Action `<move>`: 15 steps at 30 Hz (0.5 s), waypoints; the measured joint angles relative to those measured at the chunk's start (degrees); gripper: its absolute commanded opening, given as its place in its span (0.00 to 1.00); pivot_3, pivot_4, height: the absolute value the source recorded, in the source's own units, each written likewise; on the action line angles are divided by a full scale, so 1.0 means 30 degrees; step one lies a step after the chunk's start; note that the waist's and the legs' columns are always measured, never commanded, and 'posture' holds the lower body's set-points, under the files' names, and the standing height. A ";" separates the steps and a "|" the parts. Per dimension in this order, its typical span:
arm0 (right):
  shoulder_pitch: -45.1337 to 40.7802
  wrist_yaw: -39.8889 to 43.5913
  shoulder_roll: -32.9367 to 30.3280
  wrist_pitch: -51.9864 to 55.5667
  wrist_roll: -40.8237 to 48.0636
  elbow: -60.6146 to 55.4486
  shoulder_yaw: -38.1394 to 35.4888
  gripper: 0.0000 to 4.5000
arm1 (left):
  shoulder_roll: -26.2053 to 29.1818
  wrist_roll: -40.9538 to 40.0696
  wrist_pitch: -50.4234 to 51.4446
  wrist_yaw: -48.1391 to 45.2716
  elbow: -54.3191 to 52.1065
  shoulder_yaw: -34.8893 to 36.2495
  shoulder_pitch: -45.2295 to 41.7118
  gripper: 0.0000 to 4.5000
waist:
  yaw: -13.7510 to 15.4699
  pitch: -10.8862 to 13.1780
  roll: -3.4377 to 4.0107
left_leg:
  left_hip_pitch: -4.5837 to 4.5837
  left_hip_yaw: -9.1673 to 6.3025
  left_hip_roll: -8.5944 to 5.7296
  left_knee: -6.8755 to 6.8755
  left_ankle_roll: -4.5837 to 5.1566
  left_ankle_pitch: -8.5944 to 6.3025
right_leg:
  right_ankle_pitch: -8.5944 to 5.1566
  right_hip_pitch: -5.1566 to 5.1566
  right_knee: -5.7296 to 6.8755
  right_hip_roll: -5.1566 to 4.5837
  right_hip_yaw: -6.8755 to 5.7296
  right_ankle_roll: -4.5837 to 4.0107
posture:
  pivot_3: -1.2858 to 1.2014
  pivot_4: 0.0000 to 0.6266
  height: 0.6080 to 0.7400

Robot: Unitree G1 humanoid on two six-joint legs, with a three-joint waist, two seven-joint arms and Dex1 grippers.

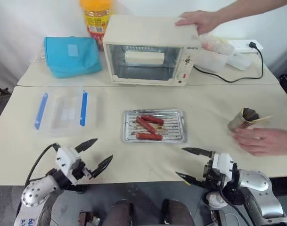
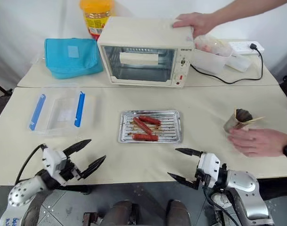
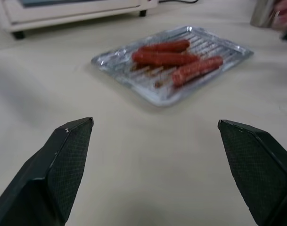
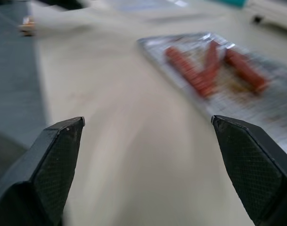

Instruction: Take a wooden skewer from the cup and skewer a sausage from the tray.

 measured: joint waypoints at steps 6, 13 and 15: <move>-0.0163 0.0295 -0.0138 -0.0476 -0.0088 0.0486 -0.0012 1.00 | 0.0264 0.0310 0.0325 0.0208 0.0088 -0.0146 -0.0404 1.00 | -0.0168 0.0000 0.0000 | 0.0007 0.0018 0.0022 0.0000 -0.0003 0.0001 | 0.0000 -0.0002 -0.0001 0.0013 -0.0006 0.0000 | 0.52 0.24 1.00; -0.0680 0.0146 -0.0137 -0.0917 -0.0340 0.1056 -0.0012 1.00 | 0.0396 0.1170 0.0558 0.0842 0.0067 -0.0219 -0.0478 1.00 | 0.0019 -0.0002 -0.0002 | 0.0007 0.0015 0.0011 0.0009 -0.0002 0.0001 | 0.0000 0.0005 -0.0004 0.0003 -0.0004 0.0000 | 0.52 0.24 1.00; -0.0758 0.0184 -0.0138 -0.0972 -0.0342 0.1215 -0.0013 1.00 | 0.0409 0.1317 0.0513 0.0839 0.0074 -0.0219 -0.0546 1.00 | 0.0013 -0.0002 -0.0002 | 0.0007 0.0015 0.0011 0.0008 -0.0003 0.0000 | 0.0000 0.0005 -0.0004 0.0003 -0.0004 0.0000 | 0.52 0.24 1.00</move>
